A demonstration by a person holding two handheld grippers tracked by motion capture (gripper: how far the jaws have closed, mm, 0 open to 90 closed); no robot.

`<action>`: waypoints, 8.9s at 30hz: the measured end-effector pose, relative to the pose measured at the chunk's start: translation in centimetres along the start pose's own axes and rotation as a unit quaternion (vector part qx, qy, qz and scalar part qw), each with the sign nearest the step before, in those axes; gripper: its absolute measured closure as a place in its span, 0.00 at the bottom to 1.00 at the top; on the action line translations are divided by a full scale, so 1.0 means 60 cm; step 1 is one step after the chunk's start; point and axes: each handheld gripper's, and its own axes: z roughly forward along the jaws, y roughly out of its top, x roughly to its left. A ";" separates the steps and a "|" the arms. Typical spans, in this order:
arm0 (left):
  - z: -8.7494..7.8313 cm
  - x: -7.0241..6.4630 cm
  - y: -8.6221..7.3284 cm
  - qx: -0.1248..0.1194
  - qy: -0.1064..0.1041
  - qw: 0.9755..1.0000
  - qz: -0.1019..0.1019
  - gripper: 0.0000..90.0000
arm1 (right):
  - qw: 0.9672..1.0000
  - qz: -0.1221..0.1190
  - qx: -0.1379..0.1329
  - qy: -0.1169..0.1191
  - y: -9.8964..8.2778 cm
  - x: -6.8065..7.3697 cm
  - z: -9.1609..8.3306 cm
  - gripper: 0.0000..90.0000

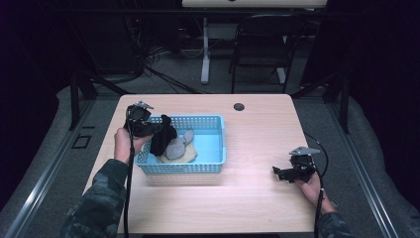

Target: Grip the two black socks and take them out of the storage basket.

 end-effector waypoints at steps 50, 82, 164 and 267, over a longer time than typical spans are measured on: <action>-0.205 0.050 0.038 -0.019 0.025 0.999 0.008 0.97 | 1.000 0.000 -0.001 -0.001 0.000 0.000 0.000 0.03; -0.084 0.145 -0.233 0.103 0.000 0.987 -0.122 0.96 | 1.000 0.004 0.000 -0.004 0.000 0.001 0.000 0.03; 0.157 0.005 0.017 0.142 0.047 0.989 -0.004 0.43 | 1.000 -0.002 0.000 0.001 0.000 -0.001 0.000 0.03; -0.294 0.103 -0.058 0.006 0.063 0.998 -0.018 0.96 | 1.000 0.002 -0.001 -0.001 -0.001 0.001 -0.001 0.03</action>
